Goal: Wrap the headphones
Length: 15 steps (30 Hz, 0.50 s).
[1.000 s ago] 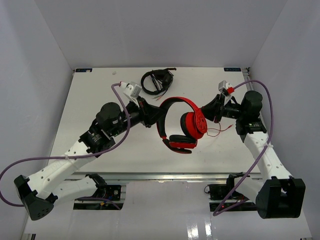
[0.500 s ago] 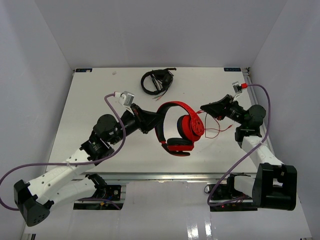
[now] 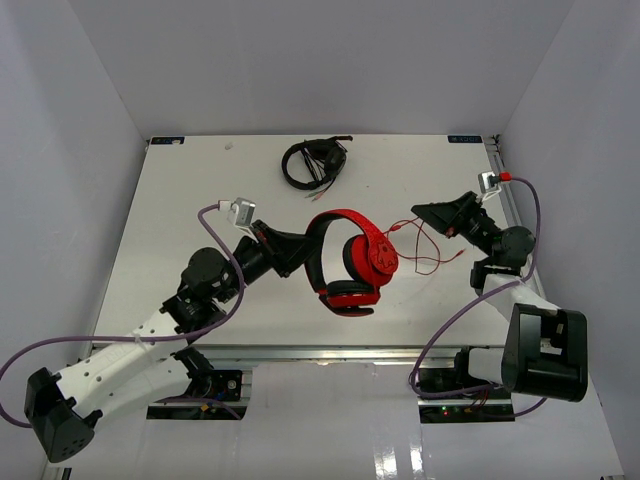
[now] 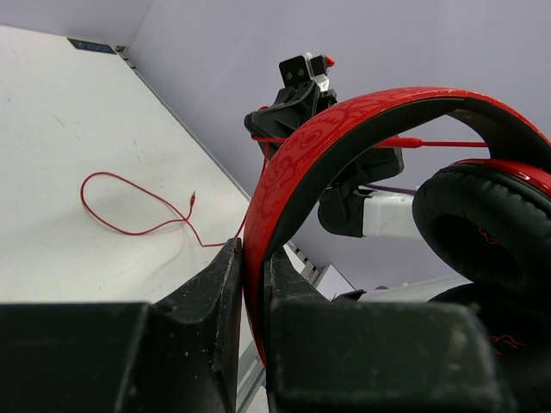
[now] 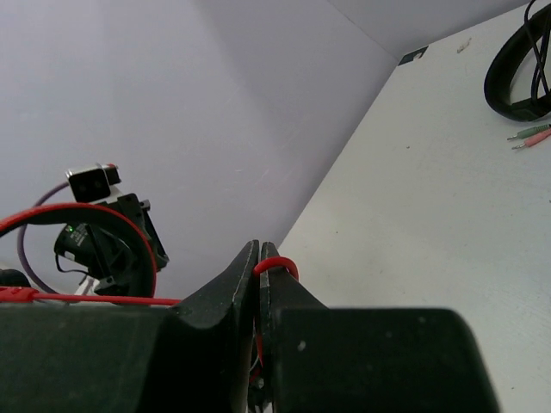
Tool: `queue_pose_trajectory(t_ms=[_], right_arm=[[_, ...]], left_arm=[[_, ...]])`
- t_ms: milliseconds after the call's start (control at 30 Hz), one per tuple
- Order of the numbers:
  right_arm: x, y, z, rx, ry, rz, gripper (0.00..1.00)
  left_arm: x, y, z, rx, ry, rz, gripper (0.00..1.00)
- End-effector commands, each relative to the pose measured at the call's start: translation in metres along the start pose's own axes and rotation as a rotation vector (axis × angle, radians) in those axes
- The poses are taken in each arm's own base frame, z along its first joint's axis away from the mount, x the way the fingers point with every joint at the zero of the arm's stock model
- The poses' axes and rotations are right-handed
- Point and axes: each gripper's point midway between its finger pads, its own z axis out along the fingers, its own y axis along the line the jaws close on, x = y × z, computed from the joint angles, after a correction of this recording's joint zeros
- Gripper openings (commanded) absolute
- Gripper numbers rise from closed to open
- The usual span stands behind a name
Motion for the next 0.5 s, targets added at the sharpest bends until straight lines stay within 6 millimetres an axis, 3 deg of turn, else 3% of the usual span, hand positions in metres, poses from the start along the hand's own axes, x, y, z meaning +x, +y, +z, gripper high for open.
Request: queue_pose_trajectory(t_ms=[0,167,467], right_arm=[[-0.021,0.028,-0.003,-0.116,-0.106,-0.144,0.08],[-0.024,0.029,-0.002,-0.130,-0.107,-0.151,0.08],[-0.031,0.025,0.003,-0.145,-0.104,-0.161,0.10]], left_arm=[[-0.049,-0.065,-0.013,0.258,-0.166,-0.057,0.00],[-0.025,-0.055,-0.003,0.270,-0.102,-0.081,0.00],[0.024,-0.072,0.015,0.432,0.161,-0.107,0.00]])
